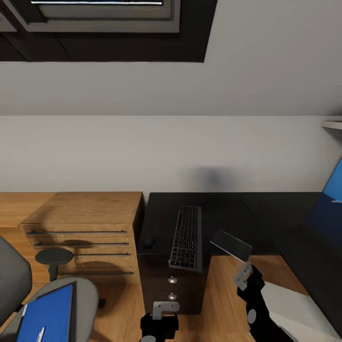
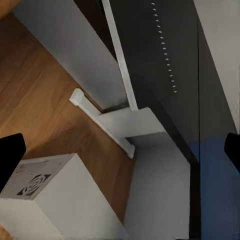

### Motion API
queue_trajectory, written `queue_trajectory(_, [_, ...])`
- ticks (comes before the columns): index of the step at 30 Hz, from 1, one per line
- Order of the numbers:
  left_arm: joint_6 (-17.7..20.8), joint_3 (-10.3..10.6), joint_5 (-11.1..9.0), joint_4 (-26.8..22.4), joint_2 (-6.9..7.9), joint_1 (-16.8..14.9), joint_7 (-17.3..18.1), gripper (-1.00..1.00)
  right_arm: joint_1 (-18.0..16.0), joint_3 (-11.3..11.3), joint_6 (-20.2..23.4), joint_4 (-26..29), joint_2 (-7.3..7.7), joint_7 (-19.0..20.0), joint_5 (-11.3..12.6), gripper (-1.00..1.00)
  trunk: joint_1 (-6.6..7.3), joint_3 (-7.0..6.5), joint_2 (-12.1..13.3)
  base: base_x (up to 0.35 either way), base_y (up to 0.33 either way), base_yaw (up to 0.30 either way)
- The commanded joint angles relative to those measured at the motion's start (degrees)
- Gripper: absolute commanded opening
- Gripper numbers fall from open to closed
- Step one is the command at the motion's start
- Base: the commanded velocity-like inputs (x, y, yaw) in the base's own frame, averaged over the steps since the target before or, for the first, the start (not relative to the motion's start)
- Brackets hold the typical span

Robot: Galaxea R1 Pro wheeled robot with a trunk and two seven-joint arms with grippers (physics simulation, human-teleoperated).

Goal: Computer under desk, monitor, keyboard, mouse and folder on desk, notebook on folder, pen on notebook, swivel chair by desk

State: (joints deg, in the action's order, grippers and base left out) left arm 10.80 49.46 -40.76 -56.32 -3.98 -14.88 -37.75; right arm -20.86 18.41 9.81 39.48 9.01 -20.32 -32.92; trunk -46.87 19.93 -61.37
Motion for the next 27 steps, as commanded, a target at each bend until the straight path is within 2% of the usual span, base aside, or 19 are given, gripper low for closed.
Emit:
queue_trajectory(1, [0.2, 0.1, -0.2, -0.1, 0.04, -0.1, -0.4, 1.00, -0.1, 0.3, -0.1, -0.5, 0.02, -0.3, -0.5, 1.00, 0.22, -0.11, 0.4, -0.004, 0.000, 0.000])
queue_trajectory(3, [0.2, -0.1, -0.2, 0.0, 0.07, -0.1, -0.4, 1.00, -0.1, 0.2, -1.1, -1.1, -0.13, -0.3, -0.3, 1.00, 0.66, -0.47, 1.2, -0.003, 0.000, 0.000])
queue_trajectory(7, [0.2, -0.4, -0.3, 0.1, 0.12, -0.1, -0.4, 1.00, -0.1, -0.6, -3.0, -1.9, -0.48, -0.4, 2.0, 1.00, 1.53, -1.19, 2.8, -0.001, 0.000, 0.000])
queue_trajectory(10, [0.2, -0.5, -0.3, 0.3, 0.16, -0.1, -0.4, 1.00, -0.1, -2.0, -4.5, -2.2, -0.61, -0.5, 4.8, 1.00, 2.19, -1.73, 4.0, 0.000, 0.000, 0.000])
queue_trajectory(11, [0.2, -0.5, -0.3, 0.4, 0.16, -0.1, -0.4, 1.00, -0.1, -2.9, -6.1, -2.3, -0.69, -0.6, 7.0, 1.00, 2.41, -1.91, 4.4, 0.000, 0.000, 0.000])
queue_trajectory(13, [0.2, -0.5, -0.3, 0.5, 0.14, -0.1, -0.4, 1.00, -0.1, -3.6, -8.0, -2.6, -0.76, -0.7, 9.1, 1.00, 2.85, -2.27, 5.2, 0.000, 0.000, 0.000])
queue_trajectory(14, [0.2, -0.6, -0.3, 0.7, 0.13, -0.1, -0.3, 1.00, -0.1, -4.0, -10.5, -3.5, -0.82, -0.8, 11.4, 1.00, 3.07, -2.45, 5.6, 0.000, 0.000, 0.000])
queue_trajectory(16, [0.2, -0.5, -0.4, 2.0, 0.10, -0.1, -0.3, 1.00, -0.1, -4.9, -18.4, -8.7, -0.89, -1.2, 19.0, 1.00, 3.51, -2.81, 6.4, 0.000, 0.000, 0.000])
queue_trajectory(17, [0.2, -0.5, -0.5, 3.1, 0.11, -0.1, -0.3, 1.00, -0.1, -5.2, -23.7, -12.0, -0.90, -1.3, 25.6, 1.00, 3.73, -2.99, 6.8, 0.000, 0.000, 0.000])
queue_trajectory(20, [0.2, -0.6, -0.6, 5.2, 0.09, -0.1, -0.2, 1.00, -0.1, -5.3, -28.2, -15.5, -0.96, -1.1, 32.7, 1.00, 4.39, -3.53, 8.0, 0.000, 0.000, 0.000])
queue_trajectory(21, [0.1, -0.6, -0.6, 7.1, 0.05, -0.1, -0.2, 1.00, -0.1, -5.3, -30.5, -18.2, -1.08, -0.7, 37.2, 1.00, 4.61, -3.70, 8.4, 0.000, 0.000, 0.000])
queue_trajectory(22, [0.1, -0.5, -0.7, 10.4, 0.00, -0.1, -0.2, 1.00, -0.1, -5.2, -33.1, -22.1, -1.79, 0.9, 42.7, 1.00, 4.83, -3.88, 8.8, 0.000, 0.000, 0.000])
queue_trajectory(23, [-0.9, -0.5, -0.7, 14.3, -0.03, -0.1, -0.2, 1.00, -0.1, -5.3, -35.8, -25.9, -3.63, 4.1, 47.5, 1.00, 5.05, -4.06, 9.2, 0.000, 0.000, 0.000])
queue_trajectory(24, [-2.2, -0.4, -0.7, 16.1, -0.04, -0.1, -0.2, 1.00, -0.1, -5.4, -37.1, -27.1, -4.54, 5.4, 48.8, 1.00, 5.27, -4.24, 9.6, 0.000, 0.000, 0.000])
queue_trajectory(27, [-5.7, -0.3, -0.8, 19.6, -0.08, -0.1, -0.2, 1.00, -0.1, -5.4, -39.3, -29.7, -5.77, 7.0, 50.2, 1.00, 5.93, -4.78, 10.8, 0.000, 0.000, 0.000])
